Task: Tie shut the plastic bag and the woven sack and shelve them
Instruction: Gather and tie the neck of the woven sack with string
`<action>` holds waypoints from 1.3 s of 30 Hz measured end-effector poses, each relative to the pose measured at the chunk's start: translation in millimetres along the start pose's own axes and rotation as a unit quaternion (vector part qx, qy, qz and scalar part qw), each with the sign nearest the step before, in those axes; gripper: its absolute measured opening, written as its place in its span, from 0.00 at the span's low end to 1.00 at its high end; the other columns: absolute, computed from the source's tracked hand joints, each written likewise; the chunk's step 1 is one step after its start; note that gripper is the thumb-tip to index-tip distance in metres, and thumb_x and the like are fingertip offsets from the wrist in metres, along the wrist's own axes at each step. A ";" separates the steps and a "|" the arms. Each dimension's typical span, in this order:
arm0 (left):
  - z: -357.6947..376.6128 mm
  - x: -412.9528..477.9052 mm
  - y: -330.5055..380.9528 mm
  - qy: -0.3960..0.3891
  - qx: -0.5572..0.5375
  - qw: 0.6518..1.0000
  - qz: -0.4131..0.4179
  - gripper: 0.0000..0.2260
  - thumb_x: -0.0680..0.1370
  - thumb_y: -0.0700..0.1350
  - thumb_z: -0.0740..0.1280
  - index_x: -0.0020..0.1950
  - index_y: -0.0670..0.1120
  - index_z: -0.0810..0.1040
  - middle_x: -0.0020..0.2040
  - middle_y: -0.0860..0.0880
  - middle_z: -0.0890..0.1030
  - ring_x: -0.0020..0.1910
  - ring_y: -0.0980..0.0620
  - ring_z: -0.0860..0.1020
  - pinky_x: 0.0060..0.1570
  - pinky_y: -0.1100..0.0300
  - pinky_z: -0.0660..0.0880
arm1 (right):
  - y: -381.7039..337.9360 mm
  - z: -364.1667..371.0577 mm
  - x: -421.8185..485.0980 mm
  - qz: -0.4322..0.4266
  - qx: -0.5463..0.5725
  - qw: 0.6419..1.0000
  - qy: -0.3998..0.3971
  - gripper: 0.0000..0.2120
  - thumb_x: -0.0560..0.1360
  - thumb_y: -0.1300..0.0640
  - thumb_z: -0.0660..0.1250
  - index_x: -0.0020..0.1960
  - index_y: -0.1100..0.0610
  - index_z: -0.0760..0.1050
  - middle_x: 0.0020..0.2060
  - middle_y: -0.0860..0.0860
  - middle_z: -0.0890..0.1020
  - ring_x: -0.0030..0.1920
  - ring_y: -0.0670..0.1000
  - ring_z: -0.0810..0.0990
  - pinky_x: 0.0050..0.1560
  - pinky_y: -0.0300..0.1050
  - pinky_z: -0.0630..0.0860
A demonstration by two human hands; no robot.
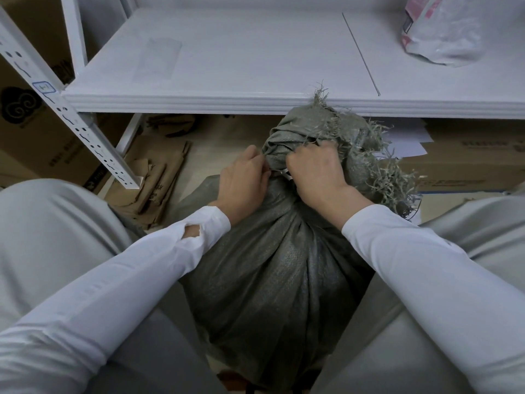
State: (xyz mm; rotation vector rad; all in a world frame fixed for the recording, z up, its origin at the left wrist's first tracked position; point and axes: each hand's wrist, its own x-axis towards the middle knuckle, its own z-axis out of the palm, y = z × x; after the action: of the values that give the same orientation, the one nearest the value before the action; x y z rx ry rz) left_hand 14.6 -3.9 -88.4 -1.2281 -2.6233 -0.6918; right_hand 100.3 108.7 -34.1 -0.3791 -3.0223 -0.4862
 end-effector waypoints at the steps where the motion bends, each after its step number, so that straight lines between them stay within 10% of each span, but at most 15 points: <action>1: -0.3 -0.5 0.1 0.000 -0.002 1.000 0.003 0.05 0.77 0.44 0.65 0.46 0.42 0.76 0.50 0.46 0.74 0.42 0.45 0.75 0.35 0.54 0.67 | -0.2 0.2 0.1 0.000 0.000 1.000 0.000 0.10 0.77 0.63 0.61 0.55 0.54 0.76 0.54 0.52 0.81 0.56 0.56 0.79 0.56 0.49 0.68; 39: -3.3 -1.2 -5.3 0.004 -0.014 0.999 0.035 0.04 0.77 0.42 0.65 0.45 0.41 0.76 0.50 0.45 0.74 0.40 0.44 0.75 0.34 0.47 0.74 | -0.1 -11.8 -5.4 -0.024 0.010 0.999 -0.029 0.10 0.78 0.64 0.59 0.55 0.58 0.77 0.53 0.56 0.82 0.54 0.58 0.81 0.43 0.45 0.64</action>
State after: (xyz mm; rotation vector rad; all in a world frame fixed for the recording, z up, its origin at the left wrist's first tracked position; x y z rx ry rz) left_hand 11.2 -9.2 -87.7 -1.3146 -2.5602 -0.7217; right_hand 105.6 103.6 -23.5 -0.3262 -3.0972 -0.4553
